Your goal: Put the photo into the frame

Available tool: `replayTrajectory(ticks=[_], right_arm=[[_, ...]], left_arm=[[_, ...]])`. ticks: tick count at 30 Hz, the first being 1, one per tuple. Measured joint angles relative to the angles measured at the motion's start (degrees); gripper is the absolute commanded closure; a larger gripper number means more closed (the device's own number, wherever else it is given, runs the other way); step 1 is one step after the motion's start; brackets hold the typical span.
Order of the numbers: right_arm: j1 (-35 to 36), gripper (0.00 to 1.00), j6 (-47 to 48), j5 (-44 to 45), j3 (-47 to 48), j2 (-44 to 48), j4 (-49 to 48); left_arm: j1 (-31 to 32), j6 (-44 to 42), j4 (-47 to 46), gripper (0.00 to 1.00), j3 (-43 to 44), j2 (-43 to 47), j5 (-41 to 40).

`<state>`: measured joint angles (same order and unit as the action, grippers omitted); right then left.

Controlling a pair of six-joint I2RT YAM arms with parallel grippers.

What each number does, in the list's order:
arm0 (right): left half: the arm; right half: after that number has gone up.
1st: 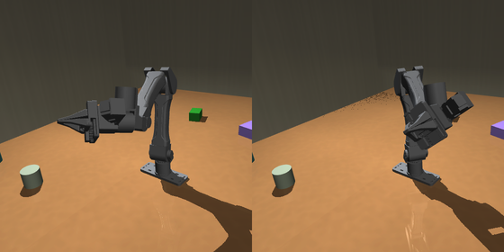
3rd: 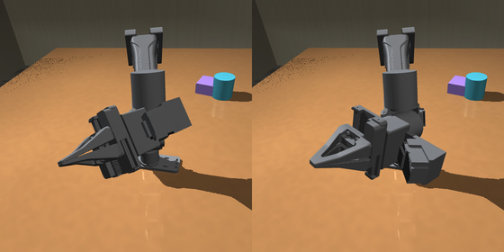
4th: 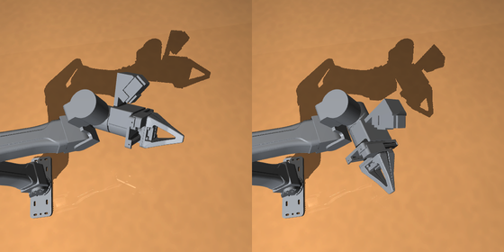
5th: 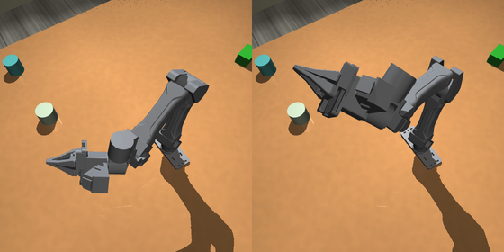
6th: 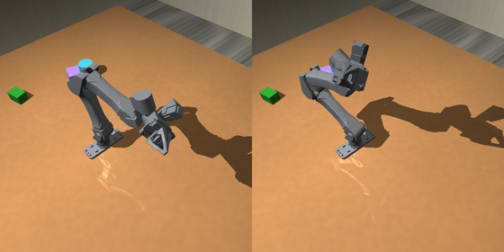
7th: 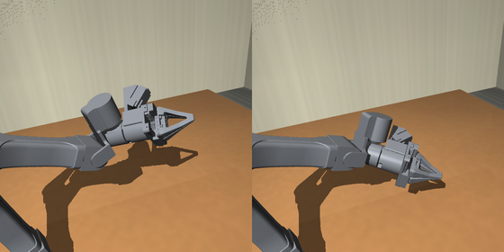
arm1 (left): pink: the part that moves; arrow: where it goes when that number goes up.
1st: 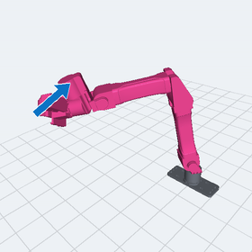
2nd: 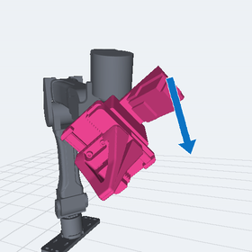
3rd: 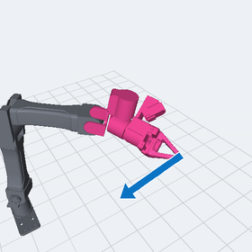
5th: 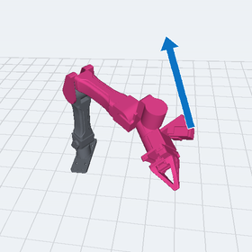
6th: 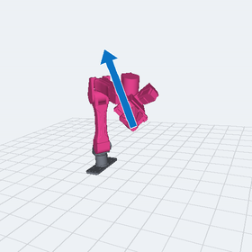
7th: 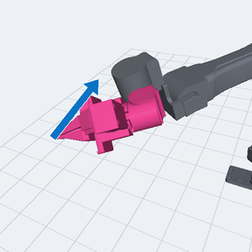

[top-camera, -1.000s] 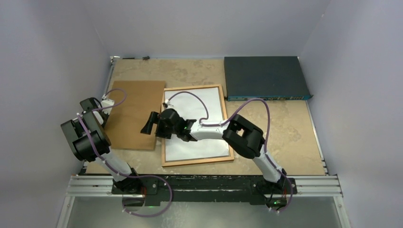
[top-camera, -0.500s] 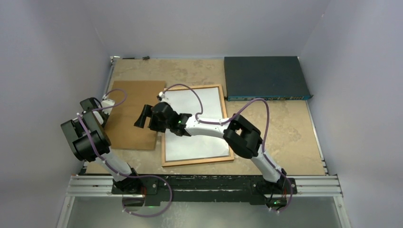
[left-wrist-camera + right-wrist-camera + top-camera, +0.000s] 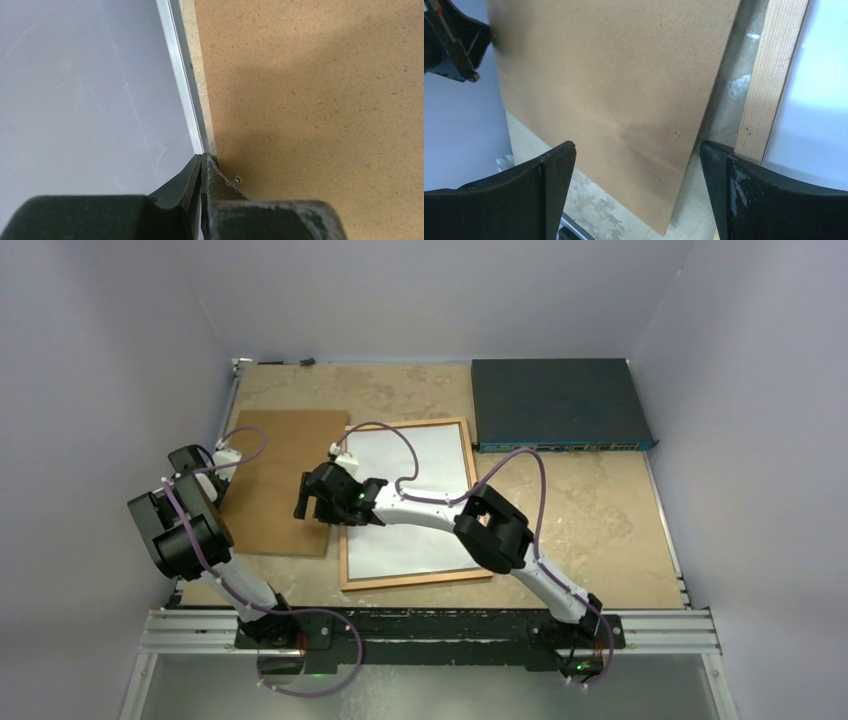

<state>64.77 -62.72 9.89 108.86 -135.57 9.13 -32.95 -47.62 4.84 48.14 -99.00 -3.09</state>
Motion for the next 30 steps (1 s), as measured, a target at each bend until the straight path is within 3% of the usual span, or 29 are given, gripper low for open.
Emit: replayTrajectory(ticks=[17, 26, 30], right_arm=[[1.05, 0.03, -0.72, -0.2, 5.25, -3.1, 3.21], [0.2, 0.2, -6.32, -6.43, -18.43, 6.47, -21.55], [0.15, 0.28, -7.28, -8.15, -22.16, 6.99, -27.67]], left_arm=[[0.0, -0.24, 0.13, 1.0, 0.11, -0.22, 0.11], [0.0, -1.46, 0.02, 1.0, 0.09, -0.42, 0.11], [0.0, -1.51, -0.28, 1.0, 0.09, -0.66, 0.07]])
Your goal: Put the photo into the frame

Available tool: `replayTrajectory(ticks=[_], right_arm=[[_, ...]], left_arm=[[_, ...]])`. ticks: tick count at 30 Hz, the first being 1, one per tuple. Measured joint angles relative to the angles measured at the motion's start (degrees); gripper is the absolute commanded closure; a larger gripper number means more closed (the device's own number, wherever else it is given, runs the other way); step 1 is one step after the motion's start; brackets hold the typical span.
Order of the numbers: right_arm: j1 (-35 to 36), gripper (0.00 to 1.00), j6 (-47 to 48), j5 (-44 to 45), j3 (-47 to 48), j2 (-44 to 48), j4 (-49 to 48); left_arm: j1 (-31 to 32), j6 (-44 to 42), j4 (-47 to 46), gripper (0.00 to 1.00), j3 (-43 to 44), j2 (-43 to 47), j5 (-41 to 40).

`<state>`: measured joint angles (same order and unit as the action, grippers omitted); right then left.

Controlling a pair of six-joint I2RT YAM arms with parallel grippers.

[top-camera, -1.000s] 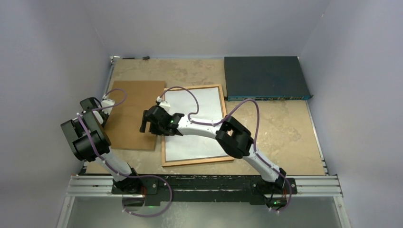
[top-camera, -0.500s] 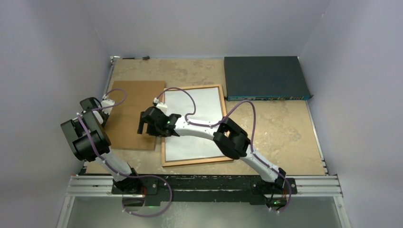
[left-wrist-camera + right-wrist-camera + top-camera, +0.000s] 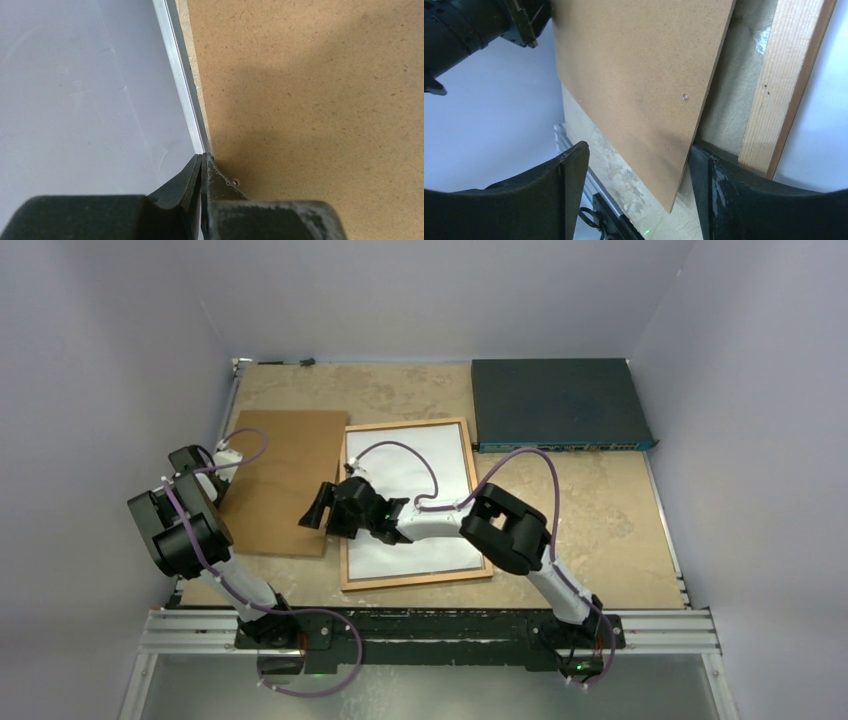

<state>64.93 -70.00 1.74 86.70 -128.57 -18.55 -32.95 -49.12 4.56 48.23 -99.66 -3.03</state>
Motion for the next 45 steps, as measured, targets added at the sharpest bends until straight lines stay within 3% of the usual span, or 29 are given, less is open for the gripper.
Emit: replayTrajectory(ticks=[10, 11, 16, 21, 23, 27, 31, 38, 41, 45], right_arm=[[-0.87, 0.53, -4.0, -5.66, -4.55, -0.17, -15.8], [-0.85, 0.57, -4.28, -6.19, -4.55, -0.17, -17.84], [-0.85, 1.0, -5.03, -7.56, -4.44, -0.17, -22.34], [-1.05, 1.0, -4.55, -7.45, -4.44, -0.13, -19.69], [-1.27, 1.0, -3.56, -7.1, -4.42, 0.55, -17.44], [-1.05, 1.0, 2.14, -5.03, -2.8, 2.75, -11.98], [0.52, 1.0, 10.47, -0.31, -1.25, 8.35, -6.08], [5.09, 1.0, 22.8, 10.29, 3.1, 14.23, 2.91], [7.3, 1.0, 26.32, 15.63, 5.9, 14.32, 6.56], [9.27, 1.0, 28.72, 21.64, 8.5, 14.32, 9.68]], left_arm=[[-0.02, -0.07, 0.74, 1.0, 0.39, -0.09, 0.35], [-0.04, -0.07, 1.14, 1.0, 0.57, -0.09, 0.52], [-0.57, -0.13, 4.13, 1.0, 2.14, -0.09, 1.97], [-1.53, -0.44, 10.08, 1.0, 4.59, 1.31, 5.31], [-1.9, -0.28, 15.87, 0.91, 6.84, 2.71, 8.11], [-1.49, 0.96, 34.64, 0.59, 15.19, 6.75, 18.34], [-1.27, 4.92, 46.14, 0.4, 26.95, 12.83, 26.03], [5.18, 17.75, 54.1, 0.22, 44.59, 24.81, 36.65], [6.38, 22.88, 56.15, 0.12, 49.46, 26.75, 41.31], [6.36, 27.69, 57.81, 0.07, 52.46, 29.0, 45.64]])
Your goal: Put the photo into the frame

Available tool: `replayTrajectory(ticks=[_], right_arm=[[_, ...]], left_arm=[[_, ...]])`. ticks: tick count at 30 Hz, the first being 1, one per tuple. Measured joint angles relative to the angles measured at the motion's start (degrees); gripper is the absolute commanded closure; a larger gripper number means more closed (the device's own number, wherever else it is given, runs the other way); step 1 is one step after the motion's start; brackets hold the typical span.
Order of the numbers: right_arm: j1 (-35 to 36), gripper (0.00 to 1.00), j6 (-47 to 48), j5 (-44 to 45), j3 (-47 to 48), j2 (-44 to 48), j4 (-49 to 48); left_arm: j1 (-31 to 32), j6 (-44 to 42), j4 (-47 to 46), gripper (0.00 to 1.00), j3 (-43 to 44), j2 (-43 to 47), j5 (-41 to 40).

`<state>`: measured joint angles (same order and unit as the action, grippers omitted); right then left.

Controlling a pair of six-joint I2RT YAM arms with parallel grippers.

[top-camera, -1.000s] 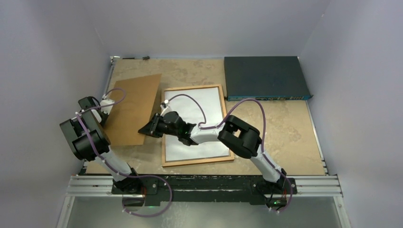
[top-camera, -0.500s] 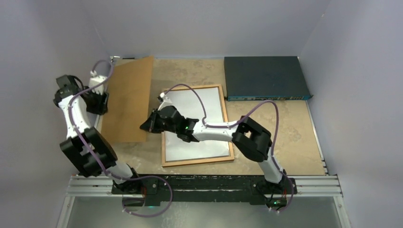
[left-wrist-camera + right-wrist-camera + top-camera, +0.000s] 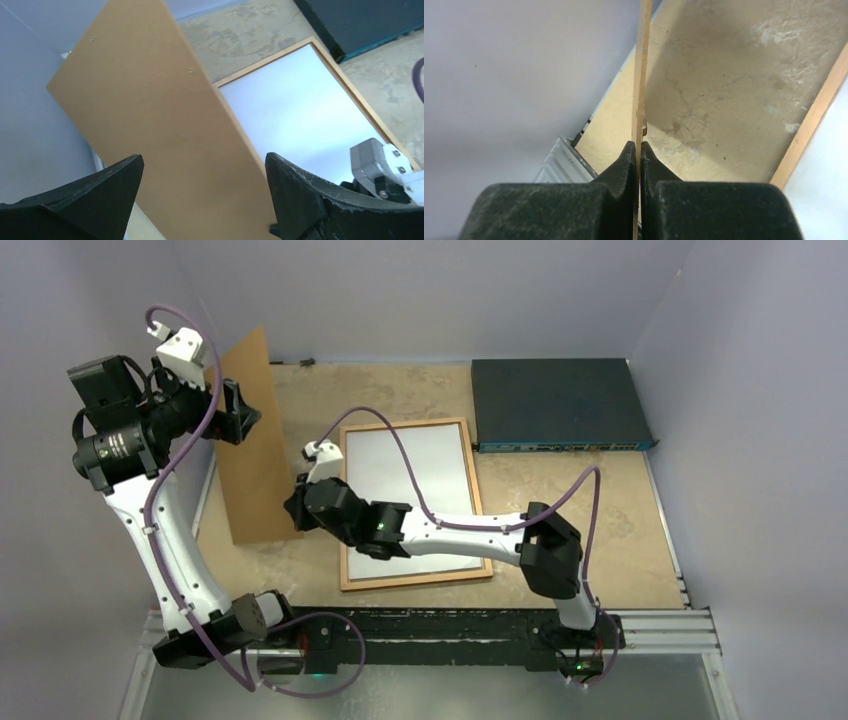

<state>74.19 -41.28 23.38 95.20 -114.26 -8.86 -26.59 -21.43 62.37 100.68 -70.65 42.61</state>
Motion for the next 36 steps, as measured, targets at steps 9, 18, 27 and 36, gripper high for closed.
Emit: replayTrajectory(ticks=[9, 18, 27, 36], right_arm=[[1.95, 1.0, 4.42, 10.75, 5.84, -0.02, 3.13], [4.72, 1.0, 7.52, 16.26, 11.76, -3.19, 4.79], [6.82, 1.0, 8.9, 16.98, 16.94, -6.27, 6.32], [7.69, 1.0, 10.73, 17.09, 18.49, -6.69, 7.32]], left_arm=[[0.0, 5.38, 4.37, 0.05, -0.57, 3.13, 1.66], [0.0, 11.37, 1.66, 0.05, -8.94, 5.75, -5.22], [0.09, 12.48, 1.55, 0.16, -12.41, 1.09, -11.41], [2.82, 12.9, 1.62, 0.61, -12.37, 0.37, -14.6]])
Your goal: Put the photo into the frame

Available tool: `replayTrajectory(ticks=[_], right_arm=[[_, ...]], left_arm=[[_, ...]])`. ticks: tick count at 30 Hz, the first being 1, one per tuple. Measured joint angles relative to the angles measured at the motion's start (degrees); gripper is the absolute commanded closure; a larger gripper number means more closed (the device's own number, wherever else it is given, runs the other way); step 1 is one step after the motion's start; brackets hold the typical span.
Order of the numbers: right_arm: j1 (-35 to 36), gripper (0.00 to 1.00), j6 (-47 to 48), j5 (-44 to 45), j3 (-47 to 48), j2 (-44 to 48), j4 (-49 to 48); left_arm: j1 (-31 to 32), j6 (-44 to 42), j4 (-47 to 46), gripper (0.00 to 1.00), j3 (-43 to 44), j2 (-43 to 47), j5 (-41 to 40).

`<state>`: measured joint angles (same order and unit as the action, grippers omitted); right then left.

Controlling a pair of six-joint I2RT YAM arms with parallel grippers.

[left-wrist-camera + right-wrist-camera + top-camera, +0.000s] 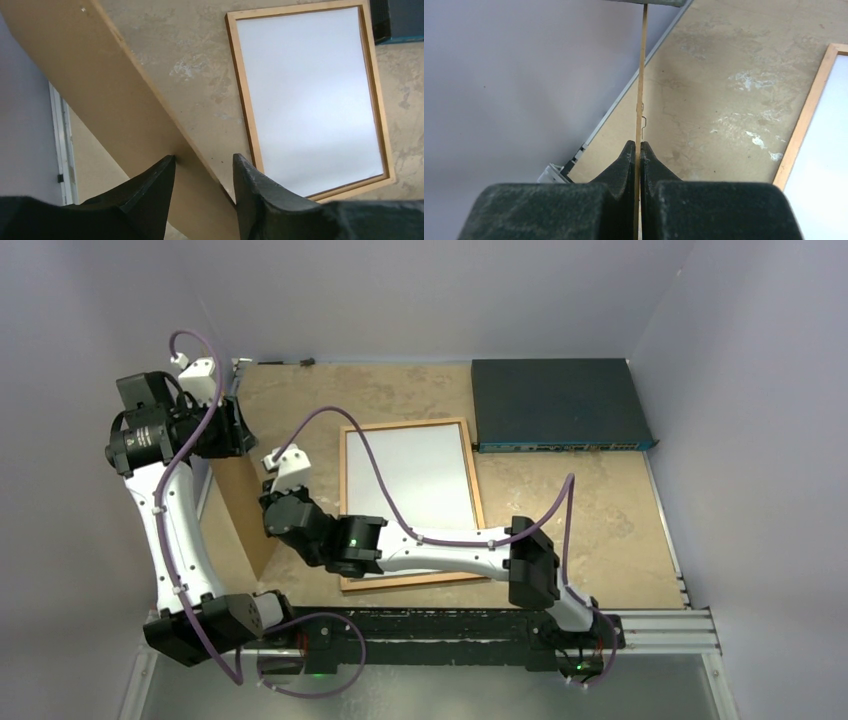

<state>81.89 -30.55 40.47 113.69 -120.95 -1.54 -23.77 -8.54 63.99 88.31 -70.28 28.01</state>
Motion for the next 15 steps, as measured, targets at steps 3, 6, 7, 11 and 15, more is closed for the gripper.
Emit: replayTrajectory(ticks=[3, 6, 7, 11, 15], right_arm=[[0.33, 1.0, 0.42, -0.52, 2.21, -1.38, 0.7], [0.61, 0.94, 0.48, -1.64, 4.48, -2.89, 0.44], [0.7, 0.91, 0.46, -2.25, 4.76, -3.1, 0.07], [1.03, 0.72, 0.24, -4.63, 5.03, -3.32, -2.78], [0.98, 0.34, -0.02, -8.33, 4.83, -3.26, -5.97]], left_arm=[[1.4, -0.5, 0.63, 0.79, 0.76, -0.37, -1.79], [2.27, -0.5, 2.84, 1.0, 2.99, -1.16, -4.26], [2.6, -0.26, 3.91, 1.0, 3.96, -1.42, -5.38], [2.99, -0.5, 8.17, 1.0, 8.66, -2.91, -8.48], [2.89, -2.71, 9.88, 1.0, 11.32, -3.61, -9.27]])
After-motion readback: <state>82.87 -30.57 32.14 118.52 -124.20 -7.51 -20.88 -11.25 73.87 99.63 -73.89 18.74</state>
